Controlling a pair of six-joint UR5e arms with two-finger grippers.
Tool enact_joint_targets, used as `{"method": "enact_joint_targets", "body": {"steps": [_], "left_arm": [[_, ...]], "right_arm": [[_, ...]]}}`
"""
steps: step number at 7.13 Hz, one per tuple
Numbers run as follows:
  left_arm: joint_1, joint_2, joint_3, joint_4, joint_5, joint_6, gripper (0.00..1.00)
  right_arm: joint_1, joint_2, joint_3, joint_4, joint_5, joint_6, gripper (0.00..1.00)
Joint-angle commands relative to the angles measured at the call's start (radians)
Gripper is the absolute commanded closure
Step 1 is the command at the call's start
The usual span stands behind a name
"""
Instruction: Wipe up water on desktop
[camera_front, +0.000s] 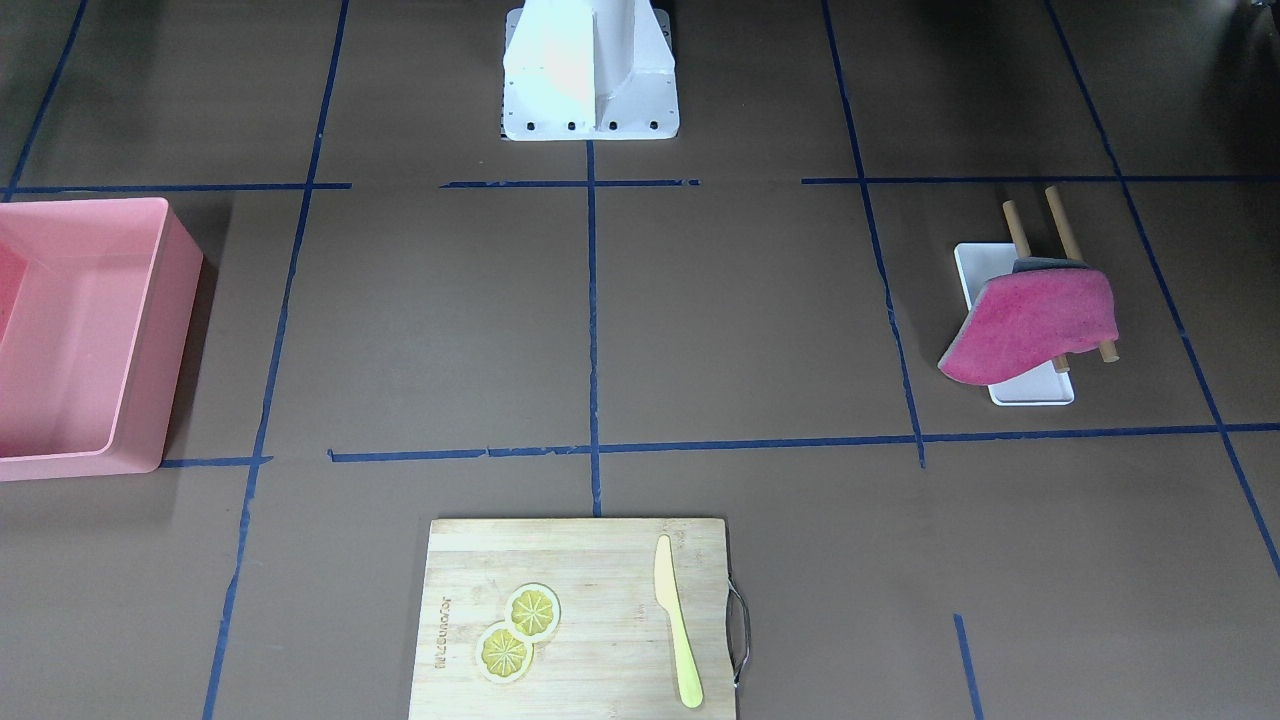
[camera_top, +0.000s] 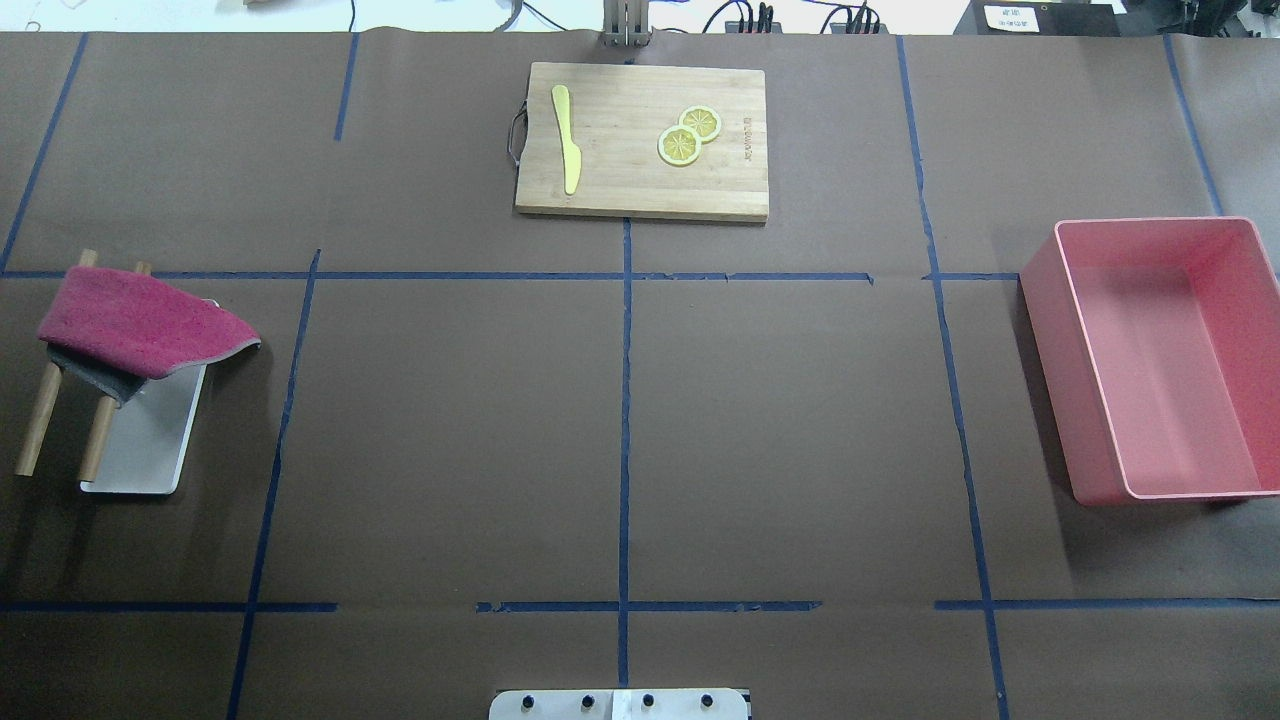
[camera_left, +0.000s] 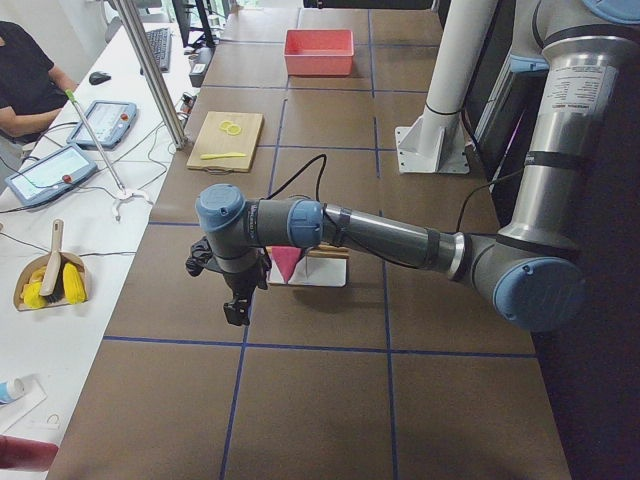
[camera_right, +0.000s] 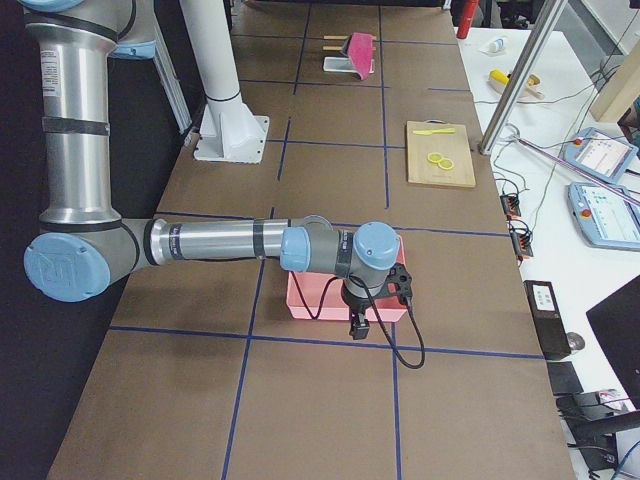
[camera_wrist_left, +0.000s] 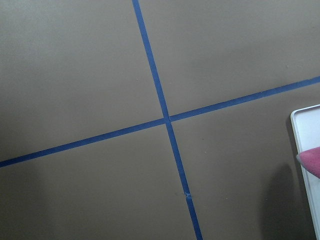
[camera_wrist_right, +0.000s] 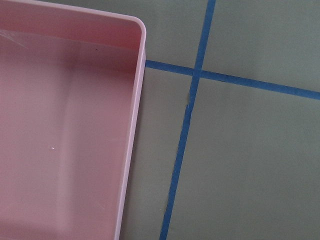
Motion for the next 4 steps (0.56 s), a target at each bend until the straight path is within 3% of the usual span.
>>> {"method": "enact_joint_targets", "body": {"steps": [1,4], "left_arm": [[0.001,0.012,-0.013,-0.006,0.006,-0.002,0.00],[0.023,0.037,-0.062,-0.013,-0.038,-0.010,0.00]], "right_arm": [[0.000,0.000,-0.001,0.000,0.000,-0.001,0.00],[0.000,0.000,0.002,0.000,0.002,-0.001,0.00]]}}
